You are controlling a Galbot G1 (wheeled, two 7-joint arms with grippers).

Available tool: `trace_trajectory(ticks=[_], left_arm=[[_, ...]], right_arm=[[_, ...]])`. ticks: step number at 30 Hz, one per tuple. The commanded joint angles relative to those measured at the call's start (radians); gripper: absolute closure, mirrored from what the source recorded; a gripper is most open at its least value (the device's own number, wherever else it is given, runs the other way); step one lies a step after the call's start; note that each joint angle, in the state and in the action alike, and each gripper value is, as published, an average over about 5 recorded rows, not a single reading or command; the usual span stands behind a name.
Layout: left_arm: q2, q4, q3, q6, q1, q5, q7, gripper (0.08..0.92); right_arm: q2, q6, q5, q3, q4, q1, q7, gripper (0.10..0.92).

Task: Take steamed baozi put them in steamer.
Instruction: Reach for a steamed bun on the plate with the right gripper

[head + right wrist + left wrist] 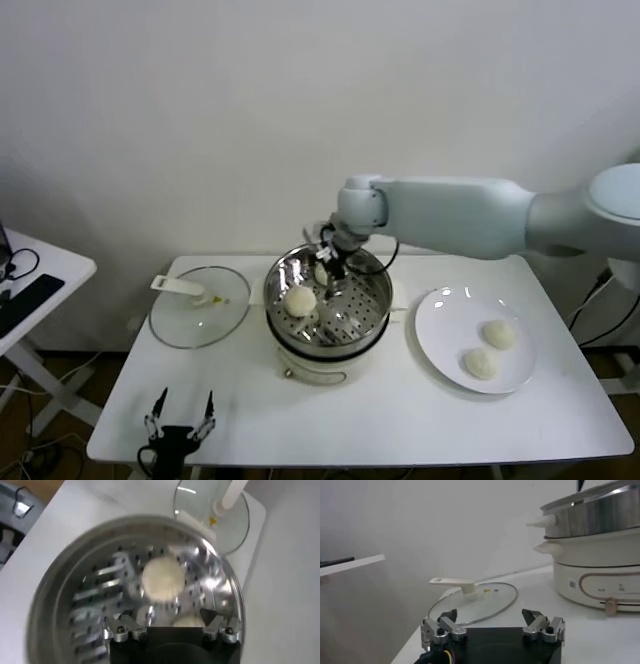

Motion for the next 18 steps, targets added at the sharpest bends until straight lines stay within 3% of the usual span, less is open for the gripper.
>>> trace_trajectory(ticks=[1, 8, 18], left_arm=[[0.001, 0.001, -0.001, 0.001, -0.001, 0.000, 0.000, 0.177], [-0.008, 0.011, -0.003, 0.000, -0.008, -0.001, -0.002, 0.177], [-0.017, 0.025, -0.008, 0.000, -0.010, 0.003, -0.004, 0.177]], right_arm=[[-0.277, 0.193, 0.012, -0.231, 0.055, 0.260, -0.205, 0.203], [-0.461, 0.171, -0.086, -0.278, 0.131, 0.161, -0.175, 0.203], [-0.618, 0.107, -0.308, -0.088, 0.107, -0.185, -0.099, 0.203]])
